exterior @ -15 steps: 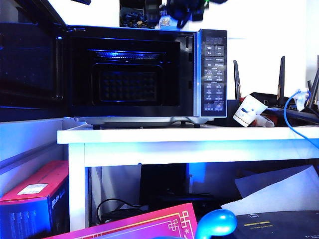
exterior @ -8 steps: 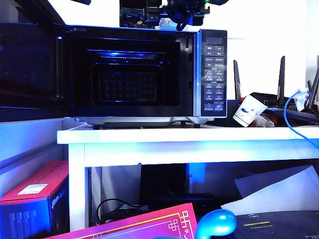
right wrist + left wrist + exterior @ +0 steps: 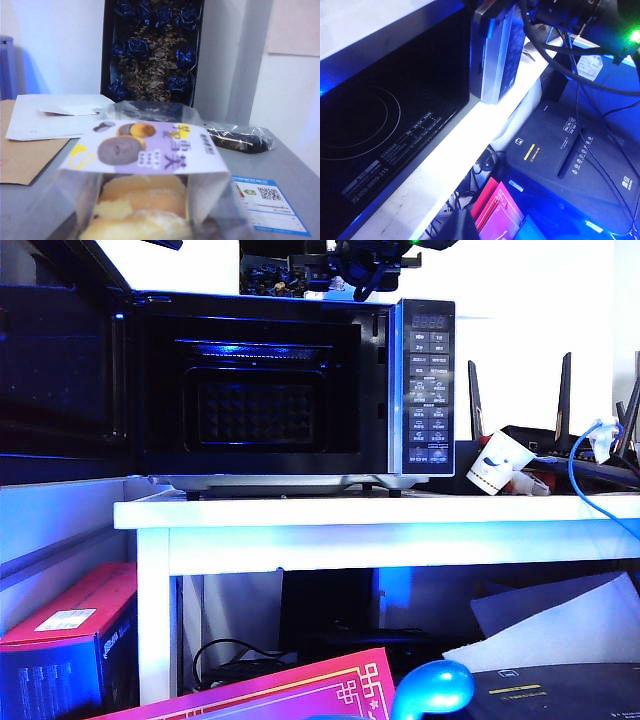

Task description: Open the microwave door, place the box of snacks from the top of the microwave inside, then close the microwave door.

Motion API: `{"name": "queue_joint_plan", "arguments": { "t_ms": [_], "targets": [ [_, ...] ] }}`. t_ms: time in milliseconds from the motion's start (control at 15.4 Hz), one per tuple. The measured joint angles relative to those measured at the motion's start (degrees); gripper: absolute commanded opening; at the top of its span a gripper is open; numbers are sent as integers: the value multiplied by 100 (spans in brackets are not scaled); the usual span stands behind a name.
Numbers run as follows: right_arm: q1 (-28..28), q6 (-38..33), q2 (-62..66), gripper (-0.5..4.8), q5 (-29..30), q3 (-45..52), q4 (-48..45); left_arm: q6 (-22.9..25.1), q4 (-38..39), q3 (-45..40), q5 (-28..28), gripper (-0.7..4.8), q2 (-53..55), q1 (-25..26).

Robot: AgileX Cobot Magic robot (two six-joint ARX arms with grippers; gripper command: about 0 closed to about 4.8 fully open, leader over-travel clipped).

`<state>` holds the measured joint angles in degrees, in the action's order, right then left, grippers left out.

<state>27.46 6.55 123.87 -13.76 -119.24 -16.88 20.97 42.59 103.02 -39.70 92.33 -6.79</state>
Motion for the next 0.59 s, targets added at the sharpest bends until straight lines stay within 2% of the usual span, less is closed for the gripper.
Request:
{"name": "queue_joint_plan", "arguments": {
  "t_ms": [260,586],
  "targets": [
    [4,-2,-7,264,-17,0,35,0,-20,0,0,-5,0,2],
    [9,-2,-407,264,-684,7,778,0,-57,-2,-2,-5,0,4]
  ]
}}
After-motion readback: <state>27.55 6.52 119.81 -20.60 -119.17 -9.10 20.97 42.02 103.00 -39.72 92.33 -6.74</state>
